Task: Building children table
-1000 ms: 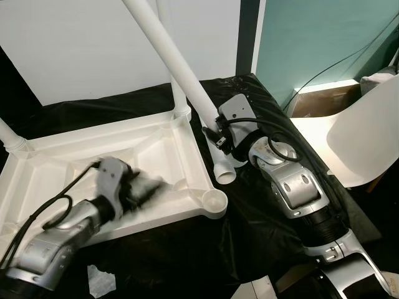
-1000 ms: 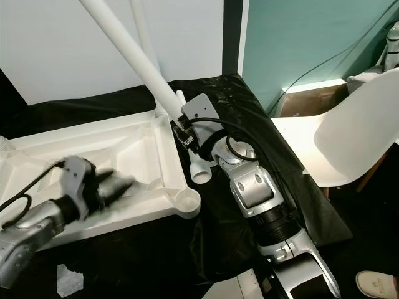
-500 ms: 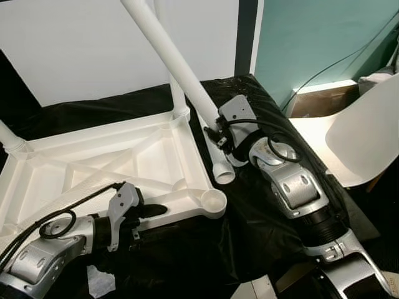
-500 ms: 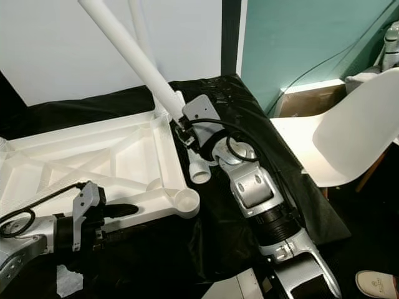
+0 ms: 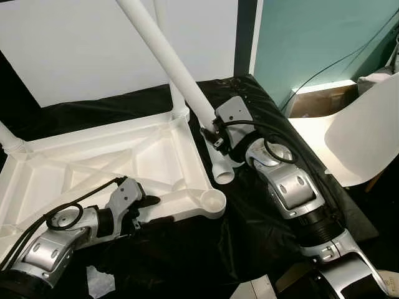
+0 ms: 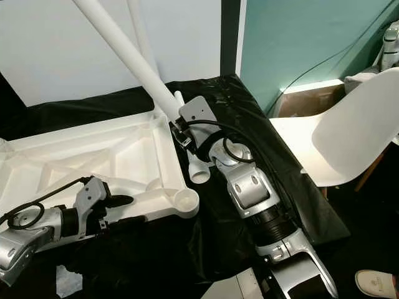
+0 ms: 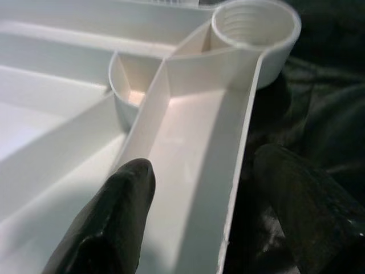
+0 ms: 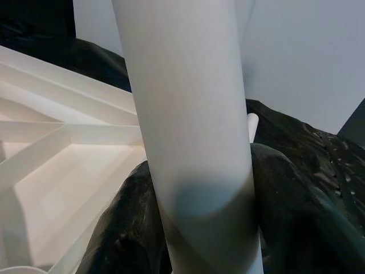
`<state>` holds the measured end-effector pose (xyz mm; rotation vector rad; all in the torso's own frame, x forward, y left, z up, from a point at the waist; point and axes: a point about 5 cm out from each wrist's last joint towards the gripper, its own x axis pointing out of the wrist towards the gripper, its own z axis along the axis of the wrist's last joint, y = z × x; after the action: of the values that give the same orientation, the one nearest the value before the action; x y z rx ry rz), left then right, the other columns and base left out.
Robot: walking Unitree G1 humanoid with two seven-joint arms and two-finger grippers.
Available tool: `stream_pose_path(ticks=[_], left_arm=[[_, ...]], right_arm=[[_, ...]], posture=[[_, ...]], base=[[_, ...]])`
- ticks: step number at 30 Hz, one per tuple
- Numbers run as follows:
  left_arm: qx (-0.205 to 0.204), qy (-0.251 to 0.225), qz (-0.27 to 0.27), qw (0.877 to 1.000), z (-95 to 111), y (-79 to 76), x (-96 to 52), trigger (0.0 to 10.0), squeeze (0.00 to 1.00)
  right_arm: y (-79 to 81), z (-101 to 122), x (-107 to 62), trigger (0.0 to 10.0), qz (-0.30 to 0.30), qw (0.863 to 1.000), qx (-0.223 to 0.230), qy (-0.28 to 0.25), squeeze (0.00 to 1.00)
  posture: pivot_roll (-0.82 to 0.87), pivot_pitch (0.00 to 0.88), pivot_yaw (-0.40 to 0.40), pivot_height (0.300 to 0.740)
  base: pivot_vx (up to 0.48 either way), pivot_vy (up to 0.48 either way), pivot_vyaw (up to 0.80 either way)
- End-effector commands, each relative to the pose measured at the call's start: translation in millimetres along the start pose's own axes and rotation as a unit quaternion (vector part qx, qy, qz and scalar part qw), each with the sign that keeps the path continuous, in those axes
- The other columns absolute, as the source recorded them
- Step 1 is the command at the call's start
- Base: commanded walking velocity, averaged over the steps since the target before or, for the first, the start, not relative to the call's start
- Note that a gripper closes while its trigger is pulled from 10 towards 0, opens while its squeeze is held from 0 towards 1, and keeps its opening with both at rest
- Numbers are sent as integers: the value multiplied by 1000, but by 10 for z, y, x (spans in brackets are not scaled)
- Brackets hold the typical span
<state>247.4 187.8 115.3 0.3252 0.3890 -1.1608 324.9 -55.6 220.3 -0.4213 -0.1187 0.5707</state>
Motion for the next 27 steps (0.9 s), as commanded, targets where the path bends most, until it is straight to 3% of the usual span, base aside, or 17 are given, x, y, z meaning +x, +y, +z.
stream_pose_path(ticks=[1, 2, 3, 5, 8, 9, 11, 12, 14, 15, 16, 17, 18, 19, 22, 27], left_arm=[[7, 20, 34, 999, -50, 48, 4, 10000, 0], [5, 23, 36, 999, -57, 52, 17, 10000, 0], [-2, 17, 21, 1000, -44, 22, 14, 8980, 0], [-8, 10, 7, 1000, -31, -6, 10, 8392, 0], [-15, 13, -7, 1000, -39, -27, -2, 7961, 0], [-12, 24, -6, 1000, -74, -30, 12, 1529, 0], [-8, 31, -6, 999, -103, -28, 27, 1529, 0], [-1, 39, 0, 999, -138, -25, 60, 0, 0], [12, 44, 17, 999, -160, -15, 141, 0, 0], [14, 43, 32, 998, -156, 6, 187, 2392, 0], [14, 43, 32, 998, -156, 6, 187, 2392, 0], [17, 42, 51, 998, -144, 43, 235, 7020, 0], [17, 42, 51, 998, -144, 43, 235, 7020, 0], [18, 42, 71, 996, -132, 86, 278, 10000, 0], [19, 40, 89, 995, -115, 124, 315, 10000, 0], [11, 14, 168, 986, 30, 311, 436, 10000, 0]], right_arm=[[22, 47, 11, 10000, 2, 1000, -3, -11, 0], [24, 44, 8, 10000, 3, 1000, -2, -11, 0], [24, 40, 5, 10000, 2, 1000, -1, -10, 0], [22, 37, 4, 10000, 2, 1000, -1, -10, 0], [3, 35, -3, 10000, -1, 1000, -1, -9, 0], [-2, 33, -5, 10000, -1, 1000, -2, -9, 0], [-4, 30, -5, 10000, -2, 1000, -2, -8, 0], [-1, 24, -8, 10000, -2, 1000, -1, -9, 0], [17, 8, -18, 10000, 0, 1000, -1, -11, 0], [34, -6, -34, 10000, 4, 1000, 2, -15, 0], [34, -6, -34, 10000, 4, 1000, 2, -15, 0], [53, -20, -66, 10000, 11, 1000, 9, -25, 0], [53, -20, -66, 10000, 11, 1000, 9, -25, 0], [71, -28, -109, 10000, 20, 999, 15, -38, 0], [87, -33, -147, 10000, 28, 998, 14, -49, 0], [107, -121, -296, 10000, 60, 994, 51, -74, 0]], posture=[[-43, 0, 66, 740], [-44, 0, 65, 740], [-45, 0, 65, 740], [-45, 0, 65, 740], [-47, 0, 63, 740], [-47, 0, 63, 740], [-47, 0, 63, 740], [-49, 0, 64, 740], [-51, 0, 64, 740], [-50, 0, 65, 740], [-50, 0, 65, 740], [-49, 0, 66, 740], [-49, 0, 66, 740], [-50, 0, 67, 740], [-52, 0, 67, 740], [-60, 0, 72, 740]], base=[[0, 0, 0], [0, 0, 0], [0, 0, 0], [0, 0, 0], [0, 0, 0], [0, 0, 0], [0, 0, 0], [0, 0, 0], [0, 0, 0], [0, 0, 0], [0, 0, 0], [0, 0, 0], [0, 0, 0], [0, 0, 0], [0, 0, 0], [0, 0, 0]])
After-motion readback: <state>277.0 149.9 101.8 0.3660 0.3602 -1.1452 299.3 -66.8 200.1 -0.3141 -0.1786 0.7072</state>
